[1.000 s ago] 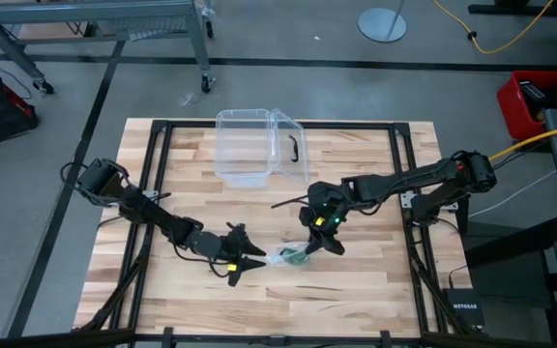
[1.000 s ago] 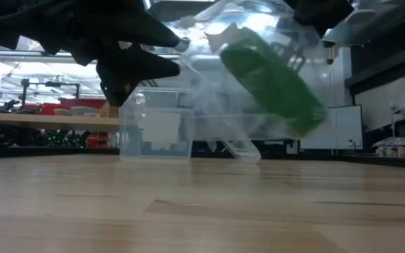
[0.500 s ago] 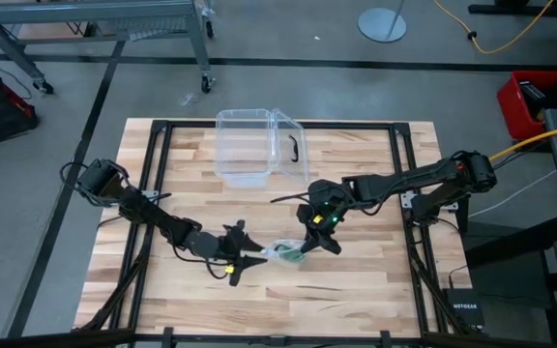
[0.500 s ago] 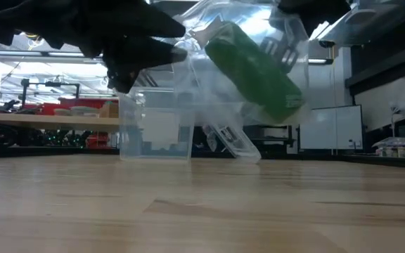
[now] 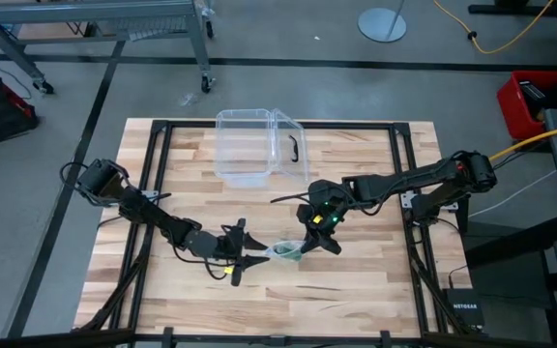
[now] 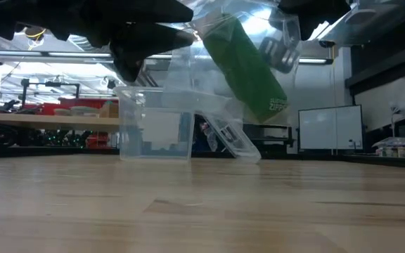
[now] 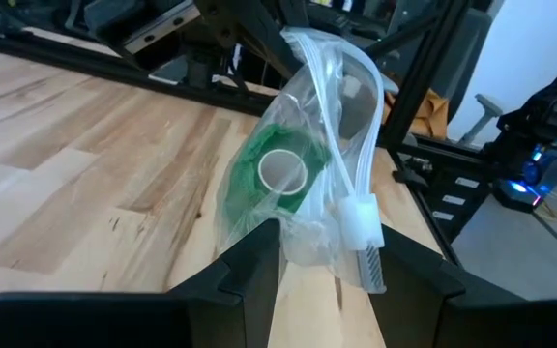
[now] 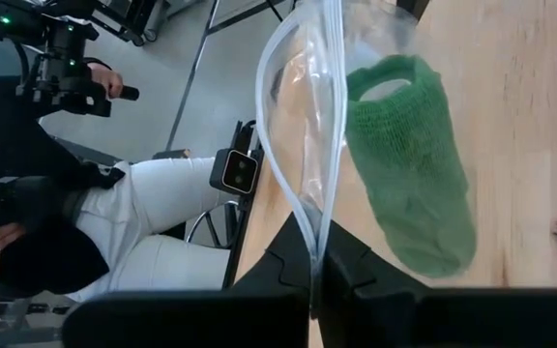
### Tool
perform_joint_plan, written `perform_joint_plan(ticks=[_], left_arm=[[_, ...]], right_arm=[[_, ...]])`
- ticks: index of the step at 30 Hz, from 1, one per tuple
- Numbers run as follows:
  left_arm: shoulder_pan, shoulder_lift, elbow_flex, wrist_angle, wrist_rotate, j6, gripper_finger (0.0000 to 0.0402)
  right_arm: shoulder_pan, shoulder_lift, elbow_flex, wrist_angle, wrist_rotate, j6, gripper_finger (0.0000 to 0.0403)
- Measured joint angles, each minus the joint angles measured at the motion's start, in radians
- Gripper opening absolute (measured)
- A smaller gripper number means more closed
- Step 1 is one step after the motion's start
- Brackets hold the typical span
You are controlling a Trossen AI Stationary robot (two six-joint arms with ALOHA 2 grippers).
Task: Roll bandage
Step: Close the transparent zip bag
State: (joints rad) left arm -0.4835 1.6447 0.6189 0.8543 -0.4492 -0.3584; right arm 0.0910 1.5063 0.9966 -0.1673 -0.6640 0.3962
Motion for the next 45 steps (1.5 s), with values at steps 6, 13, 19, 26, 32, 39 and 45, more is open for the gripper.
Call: perform_joint_plan(ticks=[6, 13, 19, 26, 32, 39, 45], left_arm=[[0.001, 0.0, 0.0, -0.001, -0.001, 0.015, 0.0113], [0.001, 0.0, 0.0, -0.001, -0.008, 0.004, 0.001], [-0.024, 0.0, 0.0, -0.013, -0.01, -0.135, 0.0002], [-0.072, 0.0, 0.0, -0.024, -0.027, -0.217, 0.0001], [-0.089, -0.012, 0.0, -0.029, -0.039, -0.216, 0.0], [-0.09, -0.026, 0.0, -0.07, -0.052, -0.249, 0.0], [-0.105, -0.027, -0.001, -0.313, -0.025, -0.559, 0.0]], right_arm=[[0.0, 0.0, 0.0, 0.0, -0.001, 0.0, 0.0001], [0.0, 0.0, 0.0, -0.002, -0.001, 0.0, 0.0001], [0.0, 0.001, 0.0, -0.027, -0.001, -0.033, 0.0001], [0.0, 0.001, 0.0, -0.103, 0.059, -0.111, 0.0021], [0.0, 0.001, 0.0, -0.212, 0.171, -0.121, 0.0014], [0.0, 0.001, 0.0, -0.249, 0.21, -0.169, 0.0005], [0.0, 0.001, 0.0, -0.241, 0.202, -0.222, 0.0029]])
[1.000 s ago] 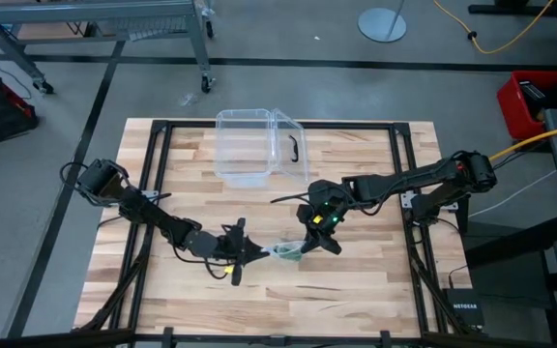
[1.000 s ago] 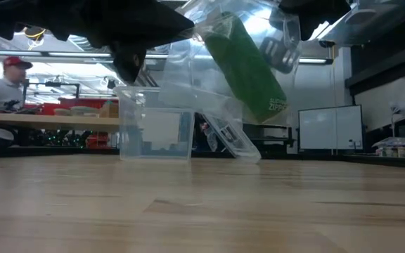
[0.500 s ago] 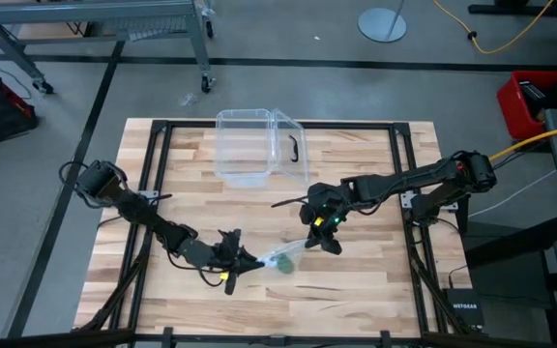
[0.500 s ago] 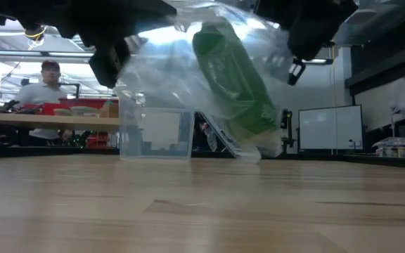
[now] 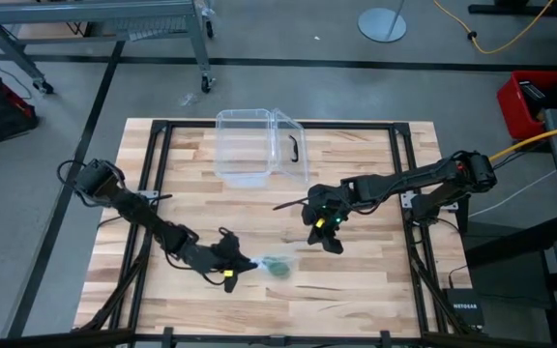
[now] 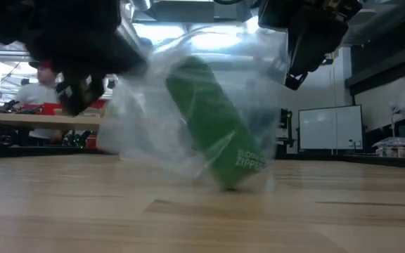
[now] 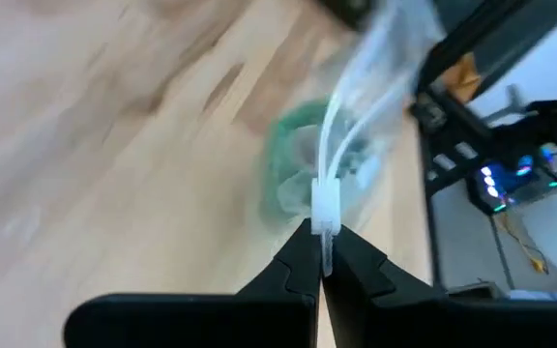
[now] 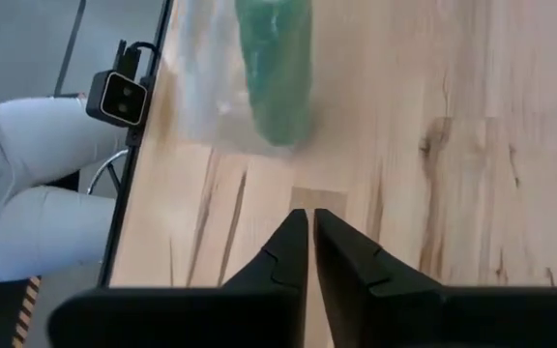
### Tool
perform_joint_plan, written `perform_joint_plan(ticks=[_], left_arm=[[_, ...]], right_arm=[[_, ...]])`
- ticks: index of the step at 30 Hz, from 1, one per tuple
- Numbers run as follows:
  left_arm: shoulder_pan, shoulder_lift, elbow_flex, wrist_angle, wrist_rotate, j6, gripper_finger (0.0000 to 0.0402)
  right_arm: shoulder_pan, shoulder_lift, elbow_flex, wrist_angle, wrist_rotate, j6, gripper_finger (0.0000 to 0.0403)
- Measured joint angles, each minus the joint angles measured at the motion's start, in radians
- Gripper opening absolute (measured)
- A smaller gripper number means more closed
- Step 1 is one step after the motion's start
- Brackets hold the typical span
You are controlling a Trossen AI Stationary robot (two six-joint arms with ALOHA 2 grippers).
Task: Roll bandage
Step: Close the transparent zip bag
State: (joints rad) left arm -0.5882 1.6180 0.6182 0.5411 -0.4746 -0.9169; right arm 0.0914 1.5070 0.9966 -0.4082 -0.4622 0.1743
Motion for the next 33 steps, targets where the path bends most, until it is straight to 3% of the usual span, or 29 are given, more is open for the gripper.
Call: perform_joint_plan(ticks=[8, 19, 26, 33], left_arm=[[0.015, 0.0, 0.0, 0.016, 0.061, -0.06, 0.0], [0.026, 0.0, 0.0, 0.031, 0.064, -0.043, 0.0], [0.035, 0.0, 0.0, 0.028, 0.066, -0.036, 0.0], [0.054, 0.0, 0.0, 0.03, 0.076, -0.015, 0.0]], right_arm=[[0.001, 0.0, 0.0, 0.219, 0.092, -0.055, 0.0063], [0.002, 0.096, 0.0, 0.488, 0.078, 0.073, 0.0176], [0.056, 0.194, 0.142, 0.457, 0.05, 0.018, 0.0186], [0.066, 0.362, 0.375, 0.171, 0.051, -0.034, 0.0186]])
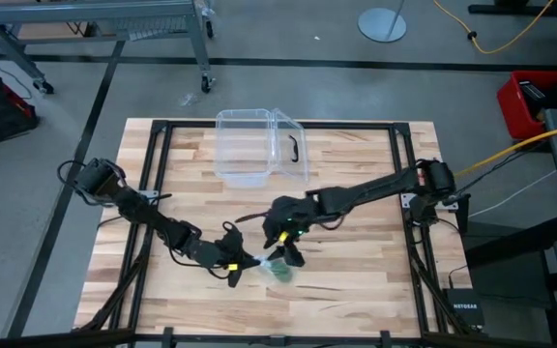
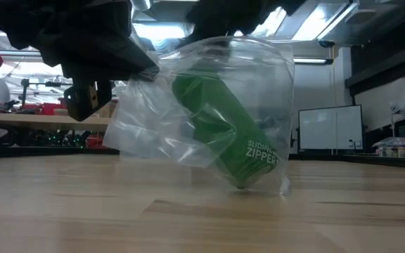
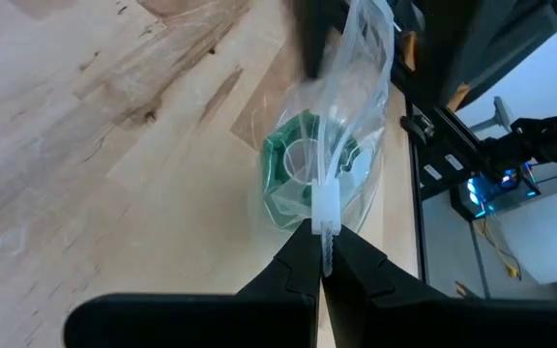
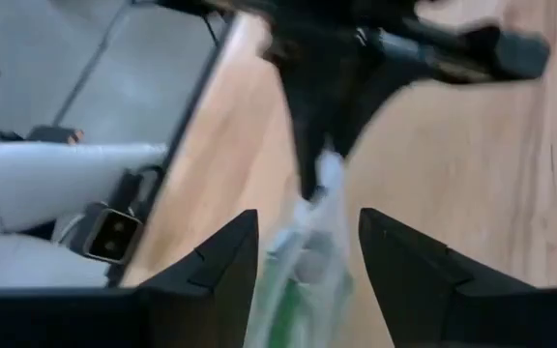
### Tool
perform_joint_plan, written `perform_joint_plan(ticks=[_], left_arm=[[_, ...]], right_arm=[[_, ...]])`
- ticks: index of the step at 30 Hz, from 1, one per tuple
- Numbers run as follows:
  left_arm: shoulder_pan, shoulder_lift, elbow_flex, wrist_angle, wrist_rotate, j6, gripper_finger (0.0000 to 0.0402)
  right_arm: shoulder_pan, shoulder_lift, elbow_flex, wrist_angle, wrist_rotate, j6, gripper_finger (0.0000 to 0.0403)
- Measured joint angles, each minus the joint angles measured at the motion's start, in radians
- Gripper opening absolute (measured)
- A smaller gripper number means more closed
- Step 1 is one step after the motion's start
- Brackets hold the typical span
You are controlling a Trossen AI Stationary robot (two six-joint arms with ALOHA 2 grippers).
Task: Roll bandage
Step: Close the transparent zip bag
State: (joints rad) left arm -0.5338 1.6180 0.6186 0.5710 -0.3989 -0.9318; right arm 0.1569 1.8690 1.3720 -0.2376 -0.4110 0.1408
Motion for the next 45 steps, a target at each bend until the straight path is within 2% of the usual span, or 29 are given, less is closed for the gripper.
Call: perform_joint_plan(ticks=[6, 12, 35, 39, 45], left_arm=[[-0.002, 0.0, 0.0, -0.003, 0.001, 0.017, 0.0], [-0.002, 0.0, 0.0, -0.008, 0.004, 0.019, 0.0], [-0.002, 0.0, 0.0, 0.021, 0.004, 0.072, 0.0], [-0.001, 0.0, 0.0, 0.021, 0.003, 0.072, 0.0], [-0.001, 0.001, 0.0, 0.015, 0.002, 0.075, 0.0]], right_arm=[[0.0, 0.098, 0.152, -0.107, 0.007, -0.071, 0.0186], [0.0, 0.156, 0.229, -0.153, -0.01, -0.071, 0.0186], [0.001, 0.196, 0.24, -0.122, -0.026, -0.068, 0.0185], [0.001, 0.197, 0.24, -0.126, -0.028, -0.068, 0.0161], [0.001, 0.196, 0.24, -0.131, -0.029, -0.068, 0.01]])
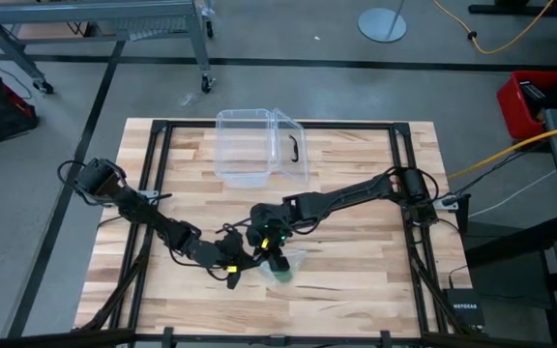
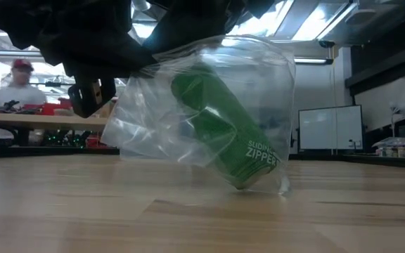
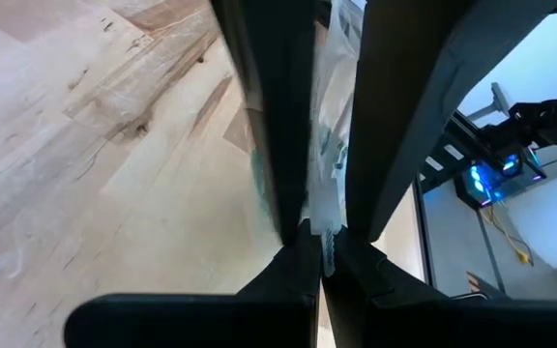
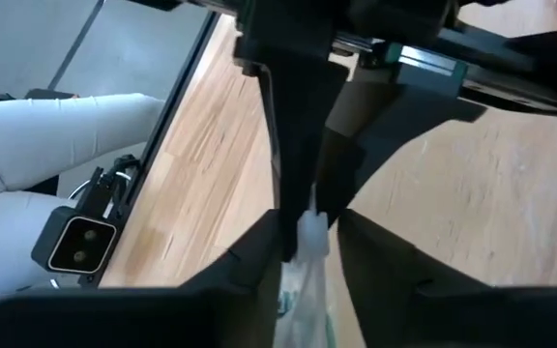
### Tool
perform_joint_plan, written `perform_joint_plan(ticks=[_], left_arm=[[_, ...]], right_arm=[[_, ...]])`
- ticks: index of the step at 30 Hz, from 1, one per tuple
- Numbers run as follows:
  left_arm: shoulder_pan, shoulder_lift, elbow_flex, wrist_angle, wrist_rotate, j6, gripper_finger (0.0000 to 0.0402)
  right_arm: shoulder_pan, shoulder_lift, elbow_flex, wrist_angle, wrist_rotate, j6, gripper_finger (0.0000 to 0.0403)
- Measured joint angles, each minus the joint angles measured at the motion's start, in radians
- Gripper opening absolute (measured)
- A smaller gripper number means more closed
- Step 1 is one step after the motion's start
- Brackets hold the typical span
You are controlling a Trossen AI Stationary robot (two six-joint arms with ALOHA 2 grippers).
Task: Roll bandage
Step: Close the transparent zip bag
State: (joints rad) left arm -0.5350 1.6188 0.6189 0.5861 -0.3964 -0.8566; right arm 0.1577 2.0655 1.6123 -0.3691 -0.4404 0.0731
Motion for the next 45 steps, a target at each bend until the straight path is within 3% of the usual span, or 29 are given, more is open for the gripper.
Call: perform_joint_plan(ticks=[8, 17, 22, 45], left_arm=[[-0.005, 0.001, 0.0, -0.004, -0.027, 0.0, 0.0], [-0.008, 0.001, 0.0, -0.001, -0.066, -0.005, 0.0], [-0.008, 0.001, 0.0, 0.001, -0.071, -0.007, 0.0], [-0.025, 0.0, 0.0, 0.011, -0.134, -0.024, 0.0002]], right_arm=[[-0.001, -0.001, 0.001, -0.038, -0.001, -0.003, 0.0019], [-0.003, -0.003, 0.002, -0.106, -0.016, -0.003, 0.0036], [-0.002, -0.003, 0.002, -0.128, -0.022, -0.004, 0.0019], [0.0, 0.001, -0.004, -0.214, 0.001, -0.031, 0.0019]])
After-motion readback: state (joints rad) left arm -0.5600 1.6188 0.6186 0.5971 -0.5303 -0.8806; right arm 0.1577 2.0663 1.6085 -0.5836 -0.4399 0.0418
